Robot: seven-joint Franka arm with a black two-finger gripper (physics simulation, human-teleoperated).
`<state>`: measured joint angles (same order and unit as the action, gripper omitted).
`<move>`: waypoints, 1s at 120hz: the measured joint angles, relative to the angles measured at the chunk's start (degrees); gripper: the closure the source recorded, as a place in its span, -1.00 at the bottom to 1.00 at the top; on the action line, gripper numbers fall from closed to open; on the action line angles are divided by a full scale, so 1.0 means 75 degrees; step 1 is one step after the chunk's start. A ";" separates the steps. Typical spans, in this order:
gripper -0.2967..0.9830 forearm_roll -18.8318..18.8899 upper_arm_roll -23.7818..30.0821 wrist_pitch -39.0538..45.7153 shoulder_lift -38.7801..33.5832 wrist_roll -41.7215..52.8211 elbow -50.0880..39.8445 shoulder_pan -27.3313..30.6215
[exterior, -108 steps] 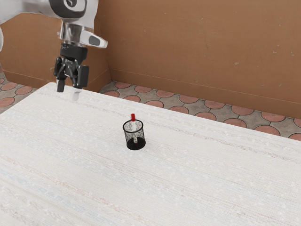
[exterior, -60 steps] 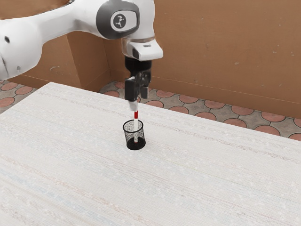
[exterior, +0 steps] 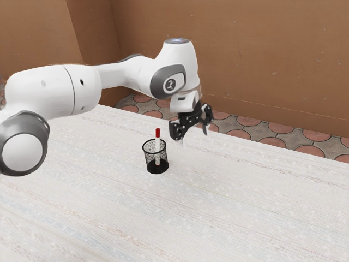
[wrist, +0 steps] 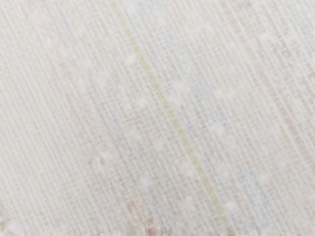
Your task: Take the marker out of the pen holder and place it to the left of the pen holder.
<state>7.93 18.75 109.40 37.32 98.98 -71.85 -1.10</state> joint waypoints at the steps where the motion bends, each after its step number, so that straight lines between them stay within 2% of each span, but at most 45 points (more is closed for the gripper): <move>1: -0.53 0.0010 -0.0044 0.0030 0.0056 0.0028 0.0053 -0.0004; 14: -0.53 0.0091 -0.0596 0.0327 0.0355 0.0269 0.0323 -0.0013; 44: -0.48 0.0053 -0.1368 0.0606 0.0328 0.0538 0.0092 0.0182; 64: -0.40 0.0009 -0.1606 0.0624 0.0302 0.0556 -0.0046 0.0317; 80: -0.26 -0.0004 -0.1630 0.0594 0.0279 0.0543 -0.0133 0.0354; 120: 0.26 -0.0013 -0.1633 0.0514 0.0211 0.0468 -0.0149 0.0378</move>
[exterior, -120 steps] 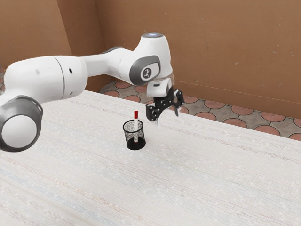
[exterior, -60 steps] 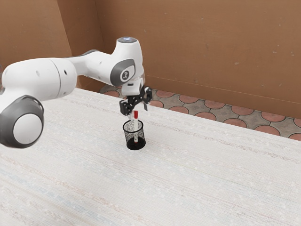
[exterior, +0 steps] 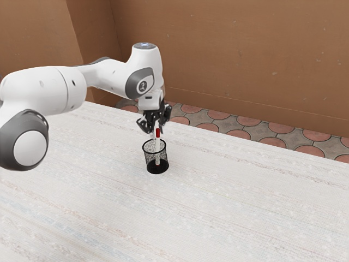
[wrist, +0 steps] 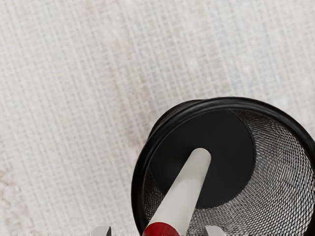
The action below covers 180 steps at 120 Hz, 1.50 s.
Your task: Take the marker out of the pen holder and place it to the left of the pen holder.
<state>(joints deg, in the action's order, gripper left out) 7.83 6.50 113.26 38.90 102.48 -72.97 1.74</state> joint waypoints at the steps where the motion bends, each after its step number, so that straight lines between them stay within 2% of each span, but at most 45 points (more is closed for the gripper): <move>1: 0.27 0.0000 0.0000 -0.0001 0.0000 -0.0002 0.0000 0.0002; 44: 0.58 -0.0010 -0.0005 -0.0112 -0.0204 -0.0044 -0.0002 0.0105; 72: 0.67 0.0000 -0.0037 -0.0503 -0.1085 -0.0055 -0.0005 0.0264; 92: 0.69 -0.0007 -0.0095 -0.0804 -0.1548 -0.0044 0.0013 0.0859; 104: 0.69 -0.0261 -0.0099 -0.0894 -0.1442 -0.0007 0.0019 0.1283; 116: 0.69 -0.0930 -0.0096 -0.0950 -0.1090 0.0105 0.0018 0.1685; 124: 0.69 -0.1580 -0.0095 -0.0973 -0.0915 0.0252 0.0019 0.1903; 141: 0.69 -0.3751 -0.0105 -0.1001 -0.0515 0.0855 -0.0006 0.2422; 154: 0.69 -0.5100 -0.0112 -0.1017 -0.0206 0.1410 -0.0087 0.2738; 167: 0.69 -0.5827 -0.0117 -0.1025 -0.0043 0.1926 -0.0147 0.2978; 180: 0.69 -0.6223 -0.0119 -0.1031 0.0060 0.2397 -0.0307 0.3200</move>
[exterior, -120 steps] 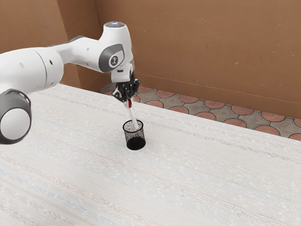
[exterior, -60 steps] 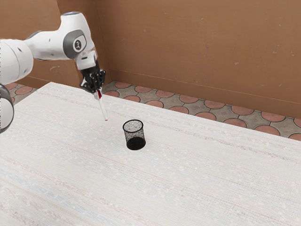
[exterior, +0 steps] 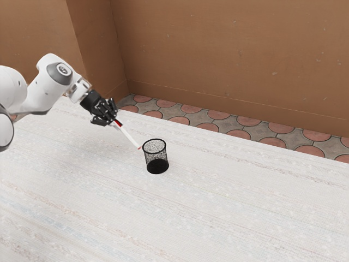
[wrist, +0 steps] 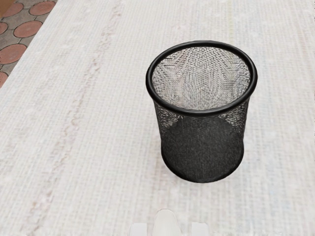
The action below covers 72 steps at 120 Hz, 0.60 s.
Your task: Take the marker out of the pen holder and place it to the left of the pen holder.
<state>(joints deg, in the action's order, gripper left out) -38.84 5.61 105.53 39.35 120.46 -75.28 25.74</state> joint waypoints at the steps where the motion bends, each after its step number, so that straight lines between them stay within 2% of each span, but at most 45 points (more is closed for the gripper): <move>1: 0.69 -0.0019 0.0000 0.0000 0.0008 0.0033 -0.0012 0.0014; 26: 0.69 -0.0236 -0.0056 -0.0012 0.0189 0.0743 -0.0152 0.0164; 47: 0.09 -0.0188 -0.0196 -0.0111 0.0172 0.1129 -0.0198 0.0184; 60: -0.16 -0.0152 -0.0210 -0.0151 0.0127 0.1306 -0.0198 0.0164; 65: -0.23 0.0189 -0.0176 -0.0161 -0.0030 0.1265 -0.0224 0.0055; 72: -0.30 0.1769 0.0658 -0.0175 -0.0949 0.0871 -0.0727 -0.0254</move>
<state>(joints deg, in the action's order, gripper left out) -25.57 10.55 104.21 32.23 127.00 -80.73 23.83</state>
